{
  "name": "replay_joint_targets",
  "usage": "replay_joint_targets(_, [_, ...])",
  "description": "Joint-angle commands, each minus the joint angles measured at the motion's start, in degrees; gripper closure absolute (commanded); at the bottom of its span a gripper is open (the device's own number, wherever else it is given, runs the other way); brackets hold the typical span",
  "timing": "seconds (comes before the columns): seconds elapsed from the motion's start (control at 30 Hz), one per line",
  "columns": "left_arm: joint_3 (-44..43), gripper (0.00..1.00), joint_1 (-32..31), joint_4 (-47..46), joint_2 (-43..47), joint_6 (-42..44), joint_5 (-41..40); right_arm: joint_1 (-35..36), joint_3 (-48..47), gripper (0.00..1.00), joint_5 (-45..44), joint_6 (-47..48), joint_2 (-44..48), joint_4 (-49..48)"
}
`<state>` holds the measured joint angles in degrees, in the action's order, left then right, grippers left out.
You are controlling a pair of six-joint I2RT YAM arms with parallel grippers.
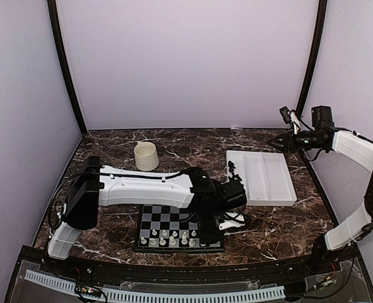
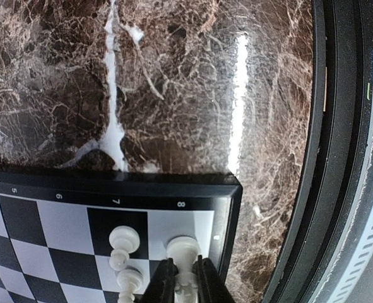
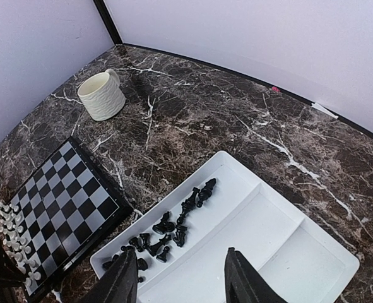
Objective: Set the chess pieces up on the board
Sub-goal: Place the rook at h1.
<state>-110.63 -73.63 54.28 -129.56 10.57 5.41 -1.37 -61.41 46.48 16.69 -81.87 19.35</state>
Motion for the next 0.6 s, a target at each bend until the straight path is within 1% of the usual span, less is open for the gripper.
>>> replay_joint_targets(0.0, [-2.0,0.83,-0.5,0.4,-0.4,0.9,0.7,-0.2,0.3,0.52,0.9,0.6,0.0,-0.7])
replay_joint_targets(0.17, [-1.9,0.78,-0.5,0.4,-0.4,0.5,0.3,-0.2,0.2,0.52,1.1,0.7,-0.1,-0.6])
replay_joint_targets(0.33, [-2.2,0.76,-0.7,0.6,-0.4,0.3,-0.3,-0.2,0.1,0.52,1.1,0.7,0.1,-0.3])
replay_joint_targets(0.47, [-4.0,0.74,-1.1,2.7,-0.2,0.2,-3.2,-0.2,-0.8,0.51,0.5,1.3,0.3,1.2])
replay_joint_targets(0.57, [-6.1,0.69,-1.3,4.3,1.0,-0.3,-6.1,-0.2,-2.6,0.51,-0.8,3.3,0.0,4.3])
